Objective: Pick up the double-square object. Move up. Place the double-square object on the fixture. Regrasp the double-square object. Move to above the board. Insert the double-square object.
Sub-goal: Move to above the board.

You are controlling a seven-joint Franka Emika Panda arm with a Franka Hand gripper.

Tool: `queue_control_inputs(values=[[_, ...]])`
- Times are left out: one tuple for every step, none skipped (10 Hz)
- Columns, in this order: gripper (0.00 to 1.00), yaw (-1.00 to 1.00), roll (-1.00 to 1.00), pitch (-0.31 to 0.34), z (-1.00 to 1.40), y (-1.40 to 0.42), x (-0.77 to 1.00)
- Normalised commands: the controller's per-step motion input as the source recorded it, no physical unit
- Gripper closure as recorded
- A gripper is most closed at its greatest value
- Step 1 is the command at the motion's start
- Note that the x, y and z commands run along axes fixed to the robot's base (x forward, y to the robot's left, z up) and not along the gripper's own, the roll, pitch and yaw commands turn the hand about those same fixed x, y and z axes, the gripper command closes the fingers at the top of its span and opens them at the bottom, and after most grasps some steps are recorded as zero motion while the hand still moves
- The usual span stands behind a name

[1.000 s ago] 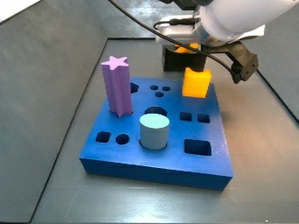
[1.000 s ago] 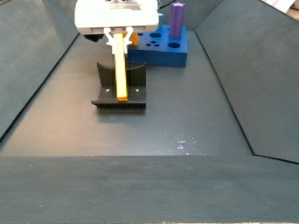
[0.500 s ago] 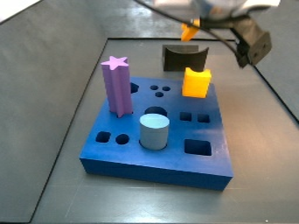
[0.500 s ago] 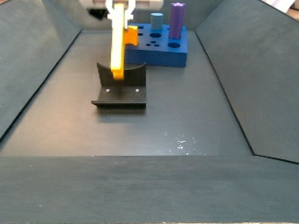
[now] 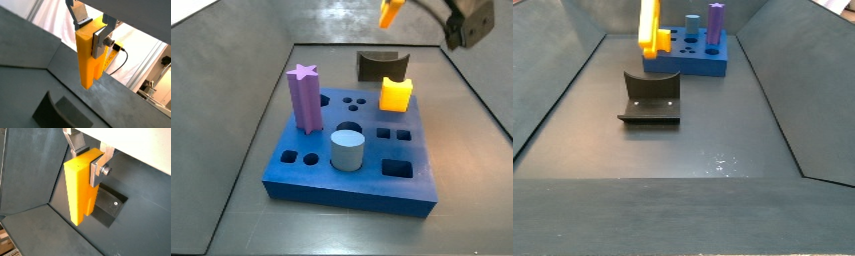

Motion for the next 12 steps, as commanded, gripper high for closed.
queue_control_inputs(values=[[1.00,0.11,-0.04,0.245,1.00,-0.10,-0.09],[1.00,0.15,-0.03,0.220,1.00,-0.09,-0.07],[1.00,0.19,-0.02,0.183,1.00,-0.08,-0.04],[1.00,0.20,-0.02,0.147,0.88,-0.06,-0.02],[1.00,0.20,-0.02,0.097,0.66,-0.04,0.00],[1.00,0.19,-0.02,0.074,0.55,-0.03,0.00],[1.00,0.16,-0.03,0.024,0.28,-0.02,0.00],[1.00,0.15,-0.03,0.006,0.18,-0.02,0.00],[1.00,0.04,-1.00,0.021,0.35,-1.00,-0.86],[1.00,0.04,-1.00,0.019,0.35,-1.00,-0.85],[1.00,0.04,-1.00,-0.011,0.41,-1.00,-0.94],[1.00,0.04,-1.00,-0.019,0.36,-0.99,-1.00]])
